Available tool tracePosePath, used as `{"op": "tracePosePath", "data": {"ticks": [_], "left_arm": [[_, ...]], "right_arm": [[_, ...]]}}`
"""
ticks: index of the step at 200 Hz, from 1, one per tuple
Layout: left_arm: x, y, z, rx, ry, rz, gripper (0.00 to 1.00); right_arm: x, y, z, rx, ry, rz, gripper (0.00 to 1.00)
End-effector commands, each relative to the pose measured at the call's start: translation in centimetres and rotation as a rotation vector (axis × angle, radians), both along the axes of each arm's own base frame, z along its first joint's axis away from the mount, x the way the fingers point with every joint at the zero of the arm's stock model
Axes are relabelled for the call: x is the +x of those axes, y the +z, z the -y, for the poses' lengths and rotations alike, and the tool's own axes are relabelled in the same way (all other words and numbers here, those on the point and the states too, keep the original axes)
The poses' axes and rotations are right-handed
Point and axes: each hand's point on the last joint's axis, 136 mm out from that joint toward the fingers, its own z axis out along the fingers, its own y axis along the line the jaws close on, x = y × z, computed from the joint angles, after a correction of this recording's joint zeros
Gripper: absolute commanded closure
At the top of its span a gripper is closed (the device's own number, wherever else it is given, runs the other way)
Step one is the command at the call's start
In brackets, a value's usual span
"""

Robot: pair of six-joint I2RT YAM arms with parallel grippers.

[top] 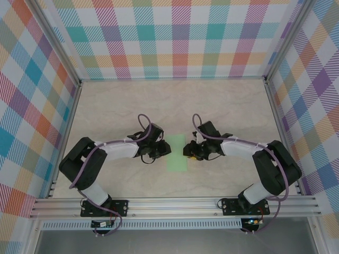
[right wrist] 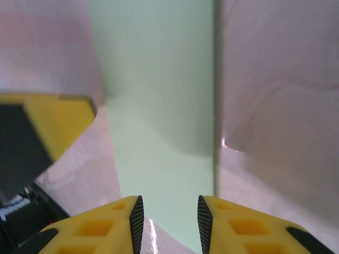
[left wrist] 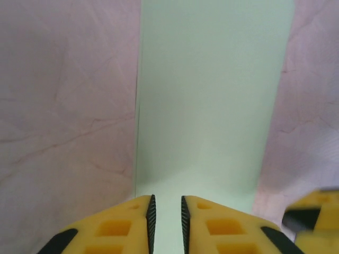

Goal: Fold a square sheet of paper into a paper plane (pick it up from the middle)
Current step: Fold the square sheet of paper in half at the center of the table.

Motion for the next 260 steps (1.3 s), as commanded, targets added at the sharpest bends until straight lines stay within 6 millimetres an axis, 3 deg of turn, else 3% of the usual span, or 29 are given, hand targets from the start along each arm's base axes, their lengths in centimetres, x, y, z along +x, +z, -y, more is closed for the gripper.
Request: {"op": "tracePosePath", "data": {"ticks": [1,53,134,209,260], "left_arm": [[-0.2,2.6,-1.3,0.022,0.016,0.043,0.68],[-0.7,2.6,-3.3,-0.054,0.089,0.016,0.58],[-0.6,2.2,-2.7,-0.089,0.077,-0.011,0.52],[-0.8,1.7,-2.7,-0.082,0.075,-0.024,0.51],[-0.6,1.6,-2.2,-0.099,0.068,-0.035,0.51]], "right_arm": [[1.0,0.4,0.2,-0.005,-0.028,-0.019,0.63],[2.0,0.4,-1.9,0.070,0.002,-0.058,0.61],[1.6,-1.8,-2.0,0.049,0.013,-0.114,0.62],[2.0,0.6,-2.0,0.082,0.013,-0.050,0.62],[1.3,-2.1,-1.7,0.042,0.017,-0.111,0.63]]}}
